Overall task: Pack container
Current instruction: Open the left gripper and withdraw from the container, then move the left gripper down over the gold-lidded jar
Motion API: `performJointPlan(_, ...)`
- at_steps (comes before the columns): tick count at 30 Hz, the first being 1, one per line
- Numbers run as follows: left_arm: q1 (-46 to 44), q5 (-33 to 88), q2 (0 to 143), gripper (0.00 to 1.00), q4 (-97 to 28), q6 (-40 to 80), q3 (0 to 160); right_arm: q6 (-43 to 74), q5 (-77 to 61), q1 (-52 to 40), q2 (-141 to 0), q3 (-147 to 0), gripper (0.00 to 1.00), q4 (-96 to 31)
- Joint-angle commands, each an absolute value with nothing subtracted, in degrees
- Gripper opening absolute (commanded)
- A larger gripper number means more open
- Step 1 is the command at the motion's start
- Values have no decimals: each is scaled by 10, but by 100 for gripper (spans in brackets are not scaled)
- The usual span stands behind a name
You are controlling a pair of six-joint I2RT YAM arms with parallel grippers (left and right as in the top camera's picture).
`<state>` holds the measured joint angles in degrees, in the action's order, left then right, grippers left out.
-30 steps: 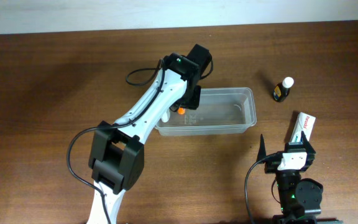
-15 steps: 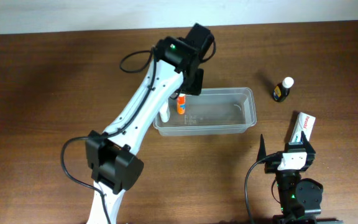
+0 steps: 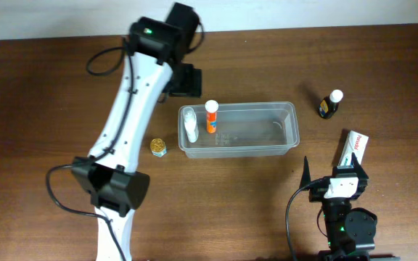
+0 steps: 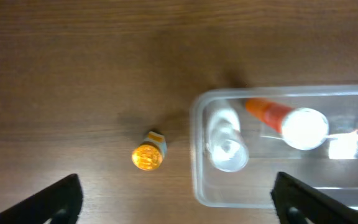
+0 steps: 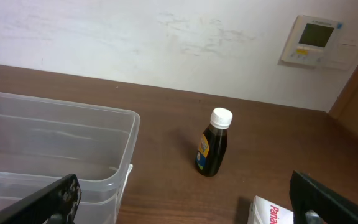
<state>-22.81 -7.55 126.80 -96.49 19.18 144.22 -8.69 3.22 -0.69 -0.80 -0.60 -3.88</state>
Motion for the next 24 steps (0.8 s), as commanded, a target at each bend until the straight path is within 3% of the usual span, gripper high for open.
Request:
performJointPlan(1,-204,-18,1256,99,-967,136,1452,-78,41,-11,-4,-3,98,-43)
performJointPlan(10,-160,3,1256,99,-967,121,1360,-78,41,-11,-4,-3,98,-43)
performJointPlan(16,-155,-94,1256,99,-956,180,1240,-78,41,-11,-4,-3,98,-43)
performJointPlan(24,-151,-77,1256,99,-898,184,1175,-78,41,-11,-4,-3,98,-43)
